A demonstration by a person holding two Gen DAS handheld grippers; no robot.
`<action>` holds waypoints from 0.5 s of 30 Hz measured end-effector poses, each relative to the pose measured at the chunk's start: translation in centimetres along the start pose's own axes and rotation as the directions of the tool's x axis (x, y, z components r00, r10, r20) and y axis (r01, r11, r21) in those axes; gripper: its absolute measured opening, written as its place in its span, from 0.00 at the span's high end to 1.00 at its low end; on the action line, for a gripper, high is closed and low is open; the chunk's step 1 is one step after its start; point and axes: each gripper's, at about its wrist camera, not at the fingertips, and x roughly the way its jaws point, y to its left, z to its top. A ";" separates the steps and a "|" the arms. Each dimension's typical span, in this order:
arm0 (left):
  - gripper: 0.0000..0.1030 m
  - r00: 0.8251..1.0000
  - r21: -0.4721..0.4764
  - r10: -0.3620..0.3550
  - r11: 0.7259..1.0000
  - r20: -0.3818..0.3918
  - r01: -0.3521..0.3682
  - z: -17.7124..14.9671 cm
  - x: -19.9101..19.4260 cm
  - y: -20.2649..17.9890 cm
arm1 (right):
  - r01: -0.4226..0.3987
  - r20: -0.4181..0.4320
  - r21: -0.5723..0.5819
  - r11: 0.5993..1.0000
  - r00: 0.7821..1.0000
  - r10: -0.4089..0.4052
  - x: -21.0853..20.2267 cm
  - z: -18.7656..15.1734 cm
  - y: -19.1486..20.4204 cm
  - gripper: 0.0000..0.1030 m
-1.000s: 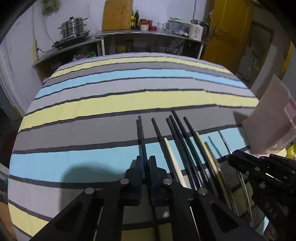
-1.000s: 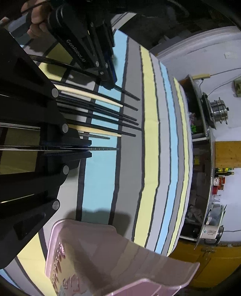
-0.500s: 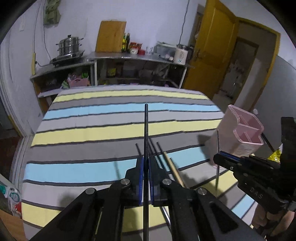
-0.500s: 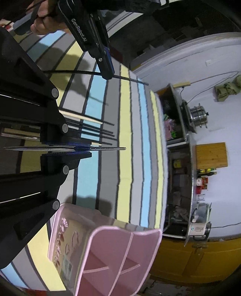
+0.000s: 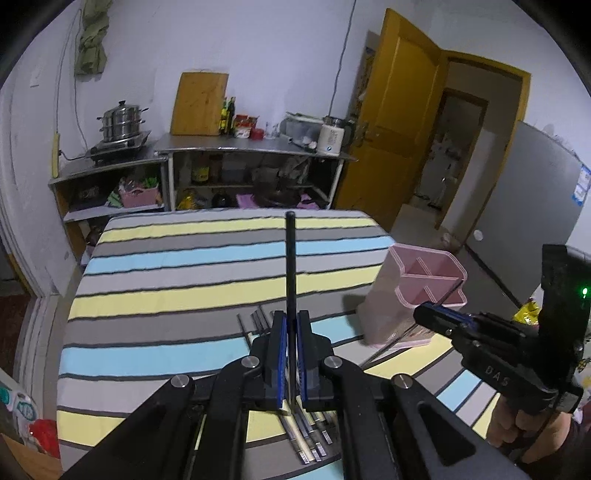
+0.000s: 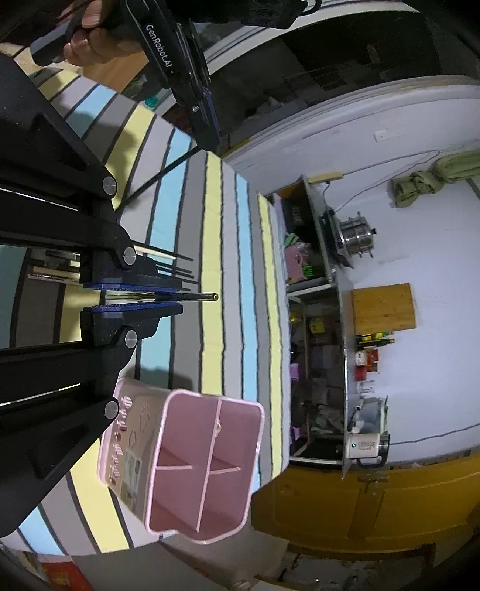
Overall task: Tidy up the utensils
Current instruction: 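Carry both held chopsticks up and over the pink utensil holder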
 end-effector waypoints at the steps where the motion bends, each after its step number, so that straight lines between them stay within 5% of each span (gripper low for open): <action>1: 0.95 1.000 0.007 0.001 1.000 0.005 -0.001 0.4 -0.2 -0.4 | 0.000 0.006 0.001 1.000 1.000 0.000 -0.3 0.1 -0.1 0.95; 15: 0.95 0.984 0.054 -0.170 0.985 0.059 0.166 7.3 -0.1 -8.4 | 0.054 0.164 0.095 0.994 0.984 -0.069 -6.8 4.2 -5.6 0.95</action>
